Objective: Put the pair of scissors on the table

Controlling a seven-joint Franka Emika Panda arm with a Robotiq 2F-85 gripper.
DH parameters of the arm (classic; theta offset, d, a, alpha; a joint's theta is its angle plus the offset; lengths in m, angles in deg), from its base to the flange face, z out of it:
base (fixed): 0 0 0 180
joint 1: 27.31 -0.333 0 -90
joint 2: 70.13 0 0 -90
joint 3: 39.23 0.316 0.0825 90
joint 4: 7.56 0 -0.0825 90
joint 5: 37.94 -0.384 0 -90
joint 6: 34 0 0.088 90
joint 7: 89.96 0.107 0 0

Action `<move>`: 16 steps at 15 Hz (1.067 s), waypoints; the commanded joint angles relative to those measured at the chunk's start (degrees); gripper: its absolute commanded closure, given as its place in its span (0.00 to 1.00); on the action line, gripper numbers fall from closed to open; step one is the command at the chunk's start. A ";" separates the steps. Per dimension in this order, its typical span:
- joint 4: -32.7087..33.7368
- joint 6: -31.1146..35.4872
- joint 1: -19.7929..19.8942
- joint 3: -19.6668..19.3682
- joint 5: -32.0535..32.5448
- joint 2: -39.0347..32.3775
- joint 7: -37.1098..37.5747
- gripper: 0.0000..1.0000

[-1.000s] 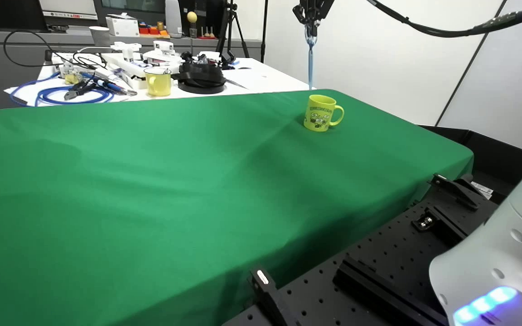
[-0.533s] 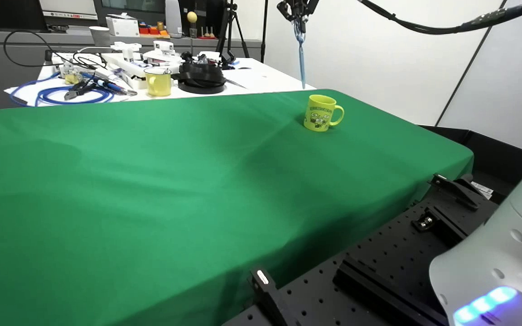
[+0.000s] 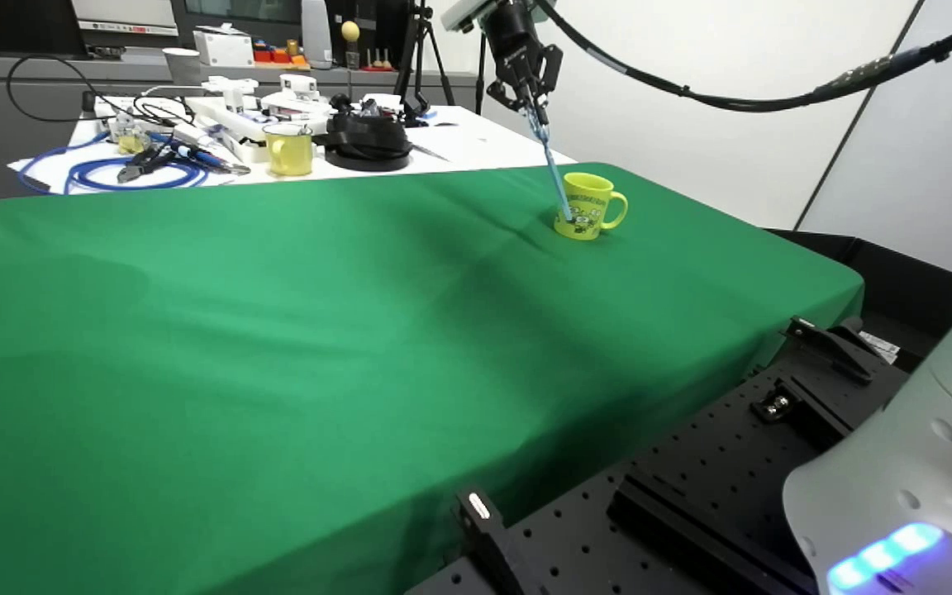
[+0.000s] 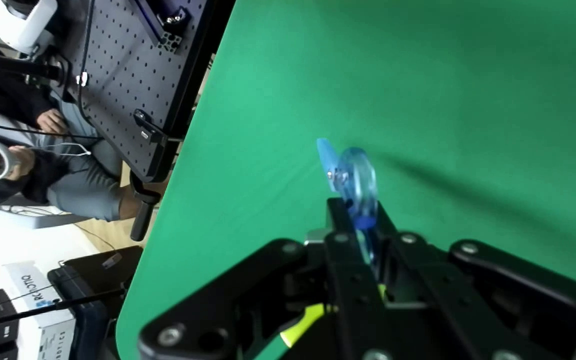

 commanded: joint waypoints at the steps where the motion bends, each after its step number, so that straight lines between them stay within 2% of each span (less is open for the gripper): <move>1: -3.24 1.44 -1.06 -0.82 2.70 -1.60 -1.61 0.97; 6: -8.08 4.26 -1.61 -0.62 5.28 -3.09 -1.58 0.97; 7: -9.01 4.49 -1.74 -0.51 5.58 -2.70 -1.78 0.63; 9: -10.49 5.00 -1.94 0.06 5.44 -0.90 -2.49 0.57; 16: -10.63 3.08 -2.20 2.32 2.88 11.22 -9.46 0.09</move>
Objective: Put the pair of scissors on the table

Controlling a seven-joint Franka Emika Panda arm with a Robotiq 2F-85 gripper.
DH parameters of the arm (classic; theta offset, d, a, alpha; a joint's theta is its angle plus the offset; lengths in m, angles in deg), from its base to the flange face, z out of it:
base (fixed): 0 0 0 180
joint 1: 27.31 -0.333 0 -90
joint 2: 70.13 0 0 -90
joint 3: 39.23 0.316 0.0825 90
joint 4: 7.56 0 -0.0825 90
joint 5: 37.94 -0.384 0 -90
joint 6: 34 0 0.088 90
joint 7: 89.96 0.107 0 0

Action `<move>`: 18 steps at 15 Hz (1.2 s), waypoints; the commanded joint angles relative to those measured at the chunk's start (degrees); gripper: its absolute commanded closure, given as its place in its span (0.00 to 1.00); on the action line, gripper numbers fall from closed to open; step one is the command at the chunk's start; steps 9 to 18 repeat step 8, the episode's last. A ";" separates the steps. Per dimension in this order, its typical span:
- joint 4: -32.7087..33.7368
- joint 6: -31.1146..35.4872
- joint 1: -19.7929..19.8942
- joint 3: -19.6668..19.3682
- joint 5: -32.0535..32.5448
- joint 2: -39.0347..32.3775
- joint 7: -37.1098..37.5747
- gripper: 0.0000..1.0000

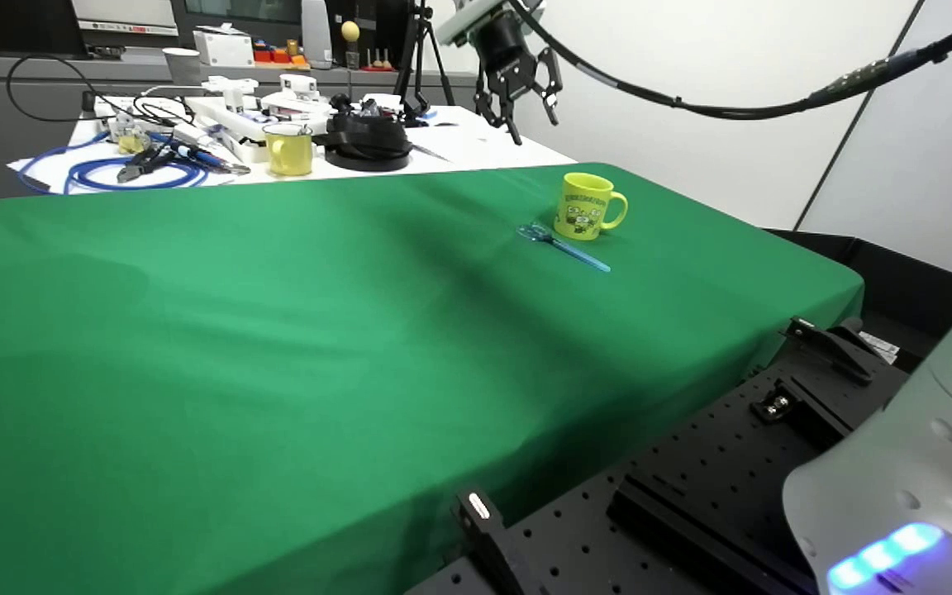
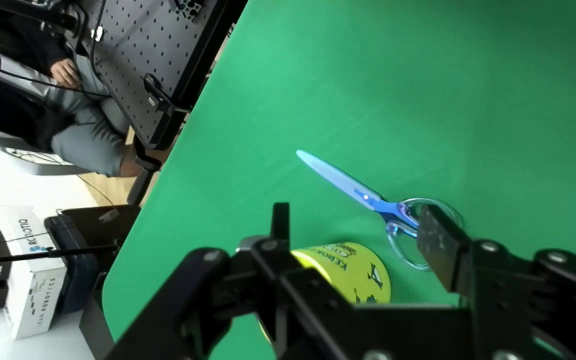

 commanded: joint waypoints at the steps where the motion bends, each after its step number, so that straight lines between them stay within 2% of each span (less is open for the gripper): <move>1: -2.89 -1.17 0.57 1.62 -1.87 9.63 -4.06 0.01; 3: -3.06 -2.23 1.20 1.92 -2.87 13.47 -6.77 0.00; 4: -0.12 -1.85 0.11 0.87 -1.46 8.91 -4.83 0.07; 5: -0.26 -2.27 0.30 1.01 -1.91 10.79 -5.72 0.00; 7: -0.97 -2.46 0.66 1.25 -2.19 12.88 -6.45 0.00; 18: -1.23 -2.46 0.72 1.26 -2.21 12.97 -6.59 0.00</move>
